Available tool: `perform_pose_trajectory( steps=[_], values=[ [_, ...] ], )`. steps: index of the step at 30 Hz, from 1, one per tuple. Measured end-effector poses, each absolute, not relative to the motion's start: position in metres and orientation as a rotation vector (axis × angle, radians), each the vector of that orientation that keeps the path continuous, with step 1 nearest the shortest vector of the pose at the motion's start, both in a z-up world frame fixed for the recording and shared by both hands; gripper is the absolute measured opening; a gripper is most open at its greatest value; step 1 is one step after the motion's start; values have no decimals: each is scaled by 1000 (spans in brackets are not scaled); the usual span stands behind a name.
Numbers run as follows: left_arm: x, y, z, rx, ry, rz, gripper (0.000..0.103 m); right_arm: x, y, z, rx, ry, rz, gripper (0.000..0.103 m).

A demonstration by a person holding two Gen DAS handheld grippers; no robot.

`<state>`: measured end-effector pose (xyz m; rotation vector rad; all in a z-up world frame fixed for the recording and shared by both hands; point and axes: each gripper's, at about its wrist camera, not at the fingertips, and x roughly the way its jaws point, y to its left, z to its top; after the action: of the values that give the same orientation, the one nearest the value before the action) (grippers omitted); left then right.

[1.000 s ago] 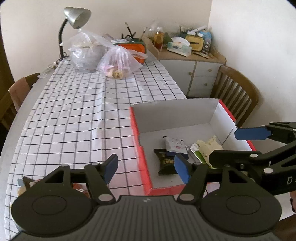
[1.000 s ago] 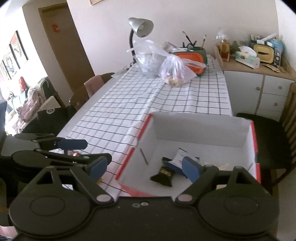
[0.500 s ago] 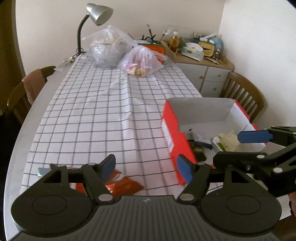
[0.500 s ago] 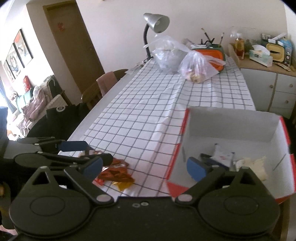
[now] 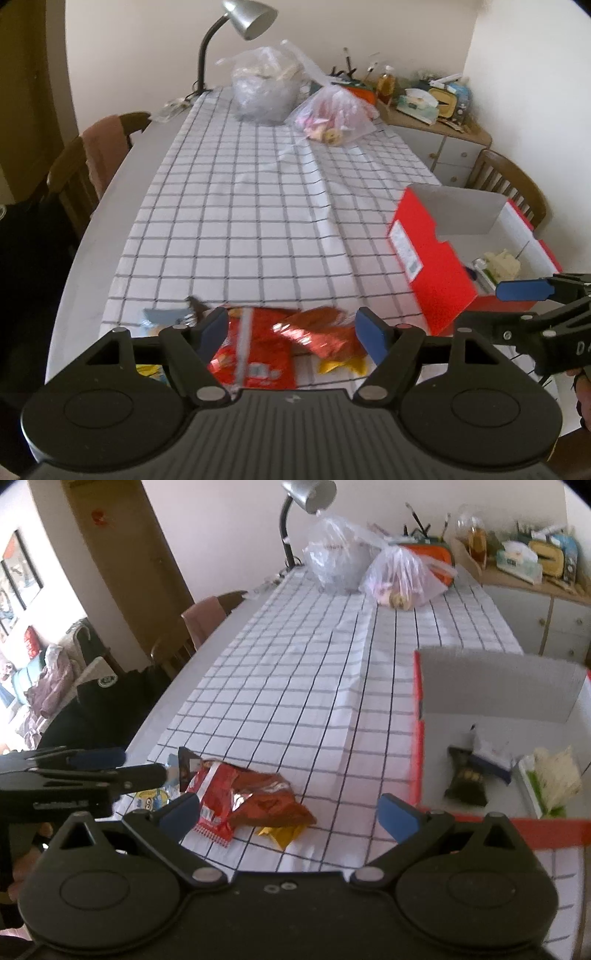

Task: Organize snacks
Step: 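Move both tools back toward the remaining red chip bags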

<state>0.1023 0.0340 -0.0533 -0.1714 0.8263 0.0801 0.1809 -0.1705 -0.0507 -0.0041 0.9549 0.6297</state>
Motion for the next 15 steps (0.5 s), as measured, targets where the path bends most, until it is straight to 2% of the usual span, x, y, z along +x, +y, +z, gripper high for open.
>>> perform_pose_trajectory(
  steps=[15],
  values=[
    [81,108,-112,-214,943,125,75,189,-115,-96,-98,1057,602,102]
  ],
)
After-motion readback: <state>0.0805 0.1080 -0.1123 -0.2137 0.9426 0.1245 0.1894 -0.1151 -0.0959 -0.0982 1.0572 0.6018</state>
